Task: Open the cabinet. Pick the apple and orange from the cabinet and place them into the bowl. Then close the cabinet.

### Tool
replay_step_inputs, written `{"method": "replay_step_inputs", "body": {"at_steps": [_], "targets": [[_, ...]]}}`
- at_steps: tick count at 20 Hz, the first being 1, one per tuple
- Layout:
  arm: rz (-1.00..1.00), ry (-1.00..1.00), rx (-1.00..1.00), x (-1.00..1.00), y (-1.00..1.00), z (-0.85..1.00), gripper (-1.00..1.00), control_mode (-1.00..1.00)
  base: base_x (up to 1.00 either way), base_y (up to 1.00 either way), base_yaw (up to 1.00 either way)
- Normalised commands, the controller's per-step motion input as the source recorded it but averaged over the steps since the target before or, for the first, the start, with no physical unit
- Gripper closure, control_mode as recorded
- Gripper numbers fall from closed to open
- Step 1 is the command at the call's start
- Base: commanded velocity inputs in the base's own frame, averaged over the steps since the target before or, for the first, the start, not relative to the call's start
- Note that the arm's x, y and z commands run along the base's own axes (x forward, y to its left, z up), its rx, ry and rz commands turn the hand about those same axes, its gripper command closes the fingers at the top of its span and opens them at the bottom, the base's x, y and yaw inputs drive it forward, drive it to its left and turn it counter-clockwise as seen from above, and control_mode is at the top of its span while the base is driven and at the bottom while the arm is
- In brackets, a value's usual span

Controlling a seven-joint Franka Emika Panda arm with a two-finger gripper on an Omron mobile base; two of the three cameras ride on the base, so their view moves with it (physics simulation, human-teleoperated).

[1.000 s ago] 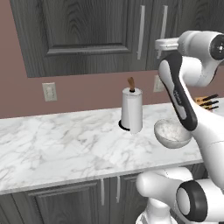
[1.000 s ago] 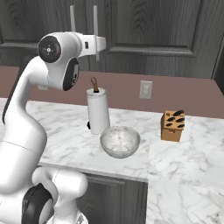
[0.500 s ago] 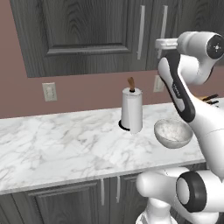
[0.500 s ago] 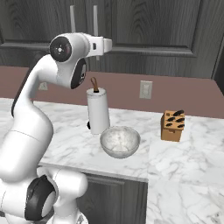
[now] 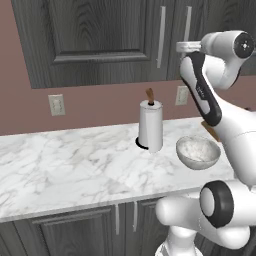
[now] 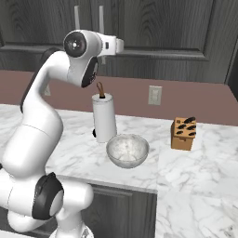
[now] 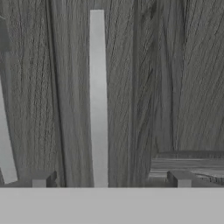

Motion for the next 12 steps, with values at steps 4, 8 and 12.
{"method": "replay_step_inputs", "body": {"at_steps": [4,8,12], "targets": [[0.03,0.02,0.01,0.33,0.00,-0.10,-1.00,-1.00,0.00,0.00,0.00],[0.03,0.01,0.02,0.36,0.00,-0.11,-1.00,-1.00,0.00,0.00,0.00],[0.02,0.00,0.01,0.35,0.00,-0.09,-1.00,-1.00,0.00,0.00,0.00]]}}
